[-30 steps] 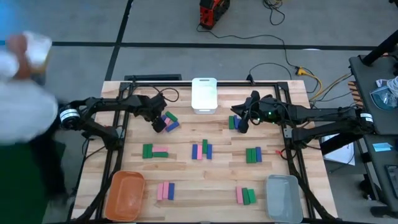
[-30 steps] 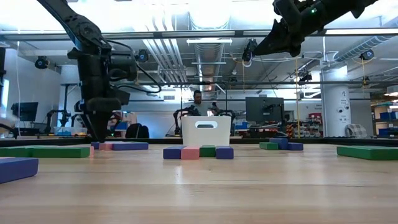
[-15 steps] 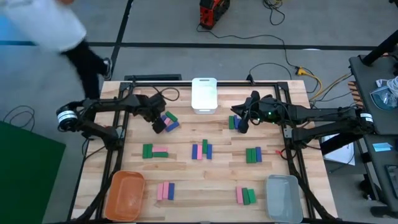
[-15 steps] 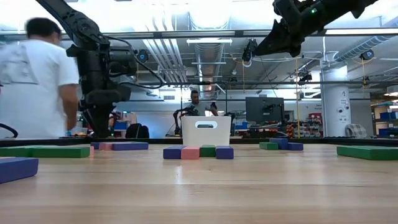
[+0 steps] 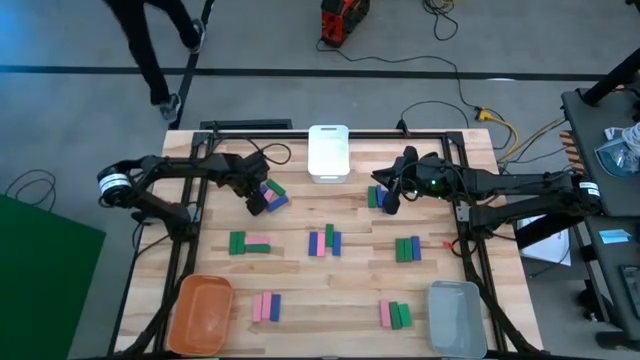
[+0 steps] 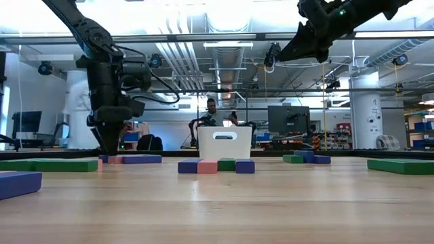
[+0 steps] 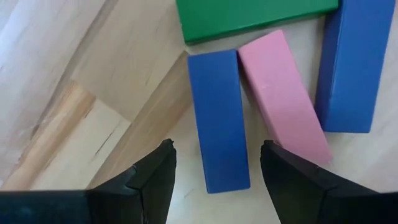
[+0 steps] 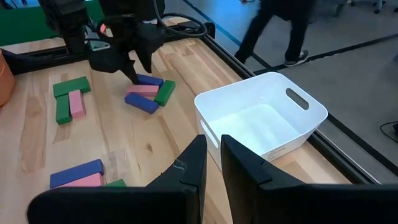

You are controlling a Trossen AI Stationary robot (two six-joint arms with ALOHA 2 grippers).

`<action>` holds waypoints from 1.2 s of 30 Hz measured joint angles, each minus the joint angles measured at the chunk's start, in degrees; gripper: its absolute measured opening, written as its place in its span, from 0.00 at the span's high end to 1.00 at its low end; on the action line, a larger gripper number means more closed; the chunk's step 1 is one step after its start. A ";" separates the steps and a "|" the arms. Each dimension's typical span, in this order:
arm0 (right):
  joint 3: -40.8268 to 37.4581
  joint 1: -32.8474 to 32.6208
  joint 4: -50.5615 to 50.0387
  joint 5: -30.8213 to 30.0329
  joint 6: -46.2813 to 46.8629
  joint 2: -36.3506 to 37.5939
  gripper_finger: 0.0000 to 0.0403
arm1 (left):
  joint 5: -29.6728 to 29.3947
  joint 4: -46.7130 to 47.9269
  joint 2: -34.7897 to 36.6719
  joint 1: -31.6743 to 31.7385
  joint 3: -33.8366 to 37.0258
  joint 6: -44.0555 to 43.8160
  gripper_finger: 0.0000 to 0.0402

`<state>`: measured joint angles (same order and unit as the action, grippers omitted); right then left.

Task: Sort blocks
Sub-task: Put the blue block into the white bin

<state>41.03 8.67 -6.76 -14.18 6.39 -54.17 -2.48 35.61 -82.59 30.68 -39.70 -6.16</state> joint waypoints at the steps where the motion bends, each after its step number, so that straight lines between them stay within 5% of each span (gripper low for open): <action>1: -0.02 0.00 0.00 0.00 0.00 0.00 0.90 | -0.02 -0.16 -0.54 0.00 0.00 0.45 0.48; 11: -0.02 -0.01 -0.14 -0.01 0.02 0.00 0.90 | 0.06 -1.98 -4.44 0.00 -0.17 3.11 0.51; 23: -0.02 -0.02 -0.26 0.00 0.02 0.00 0.90 | 0.32 -2.33 -3.86 -0.02 -0.07 3.16 0.80; 36: -0.04 0.00 -0.27 0.00 0.02 0.00 0.90 | -0.18 1.15 -1.64 0.00 -0.19 5.93 0.81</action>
<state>40.99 8.67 -7.04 -14.17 6.42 -54.17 -2.66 36.76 -84.22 30.68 -39.89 -0.23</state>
